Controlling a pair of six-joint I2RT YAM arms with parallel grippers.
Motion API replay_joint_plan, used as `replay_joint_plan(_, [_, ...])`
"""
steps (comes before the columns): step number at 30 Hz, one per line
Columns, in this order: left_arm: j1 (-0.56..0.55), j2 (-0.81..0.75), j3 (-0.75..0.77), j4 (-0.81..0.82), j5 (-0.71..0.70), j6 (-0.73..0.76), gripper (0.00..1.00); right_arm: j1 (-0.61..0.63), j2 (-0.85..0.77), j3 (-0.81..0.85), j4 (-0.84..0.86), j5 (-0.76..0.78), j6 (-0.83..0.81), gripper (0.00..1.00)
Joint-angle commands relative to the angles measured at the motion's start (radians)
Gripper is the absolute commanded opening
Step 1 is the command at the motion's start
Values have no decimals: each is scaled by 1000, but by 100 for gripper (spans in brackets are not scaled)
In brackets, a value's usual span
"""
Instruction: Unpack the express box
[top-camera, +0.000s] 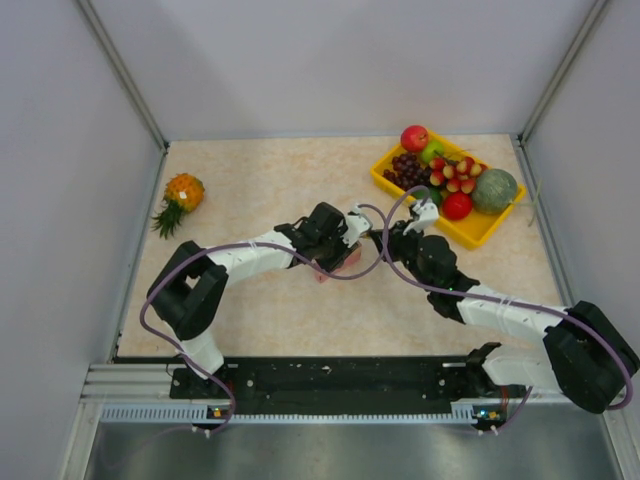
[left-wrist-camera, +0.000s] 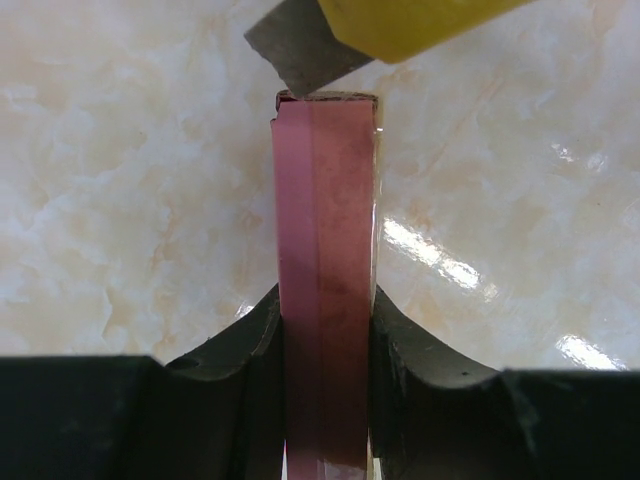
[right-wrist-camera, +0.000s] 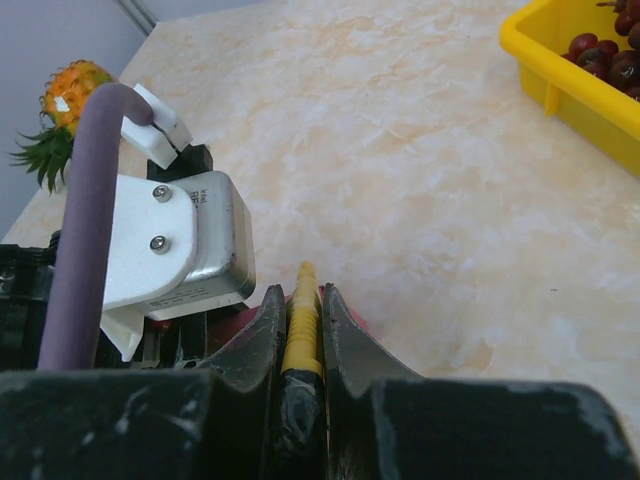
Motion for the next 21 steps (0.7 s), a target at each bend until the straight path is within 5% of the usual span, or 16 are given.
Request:
replay_joint_plan(1, [-3,-13,-38,-68,-34,33,32,-17,-8,-16,85,3,-43,0])
replay_joint_plan(21, [-3,-13,-44,-63,-25,38,28,-43,48,-8,89,-87,-32,0])
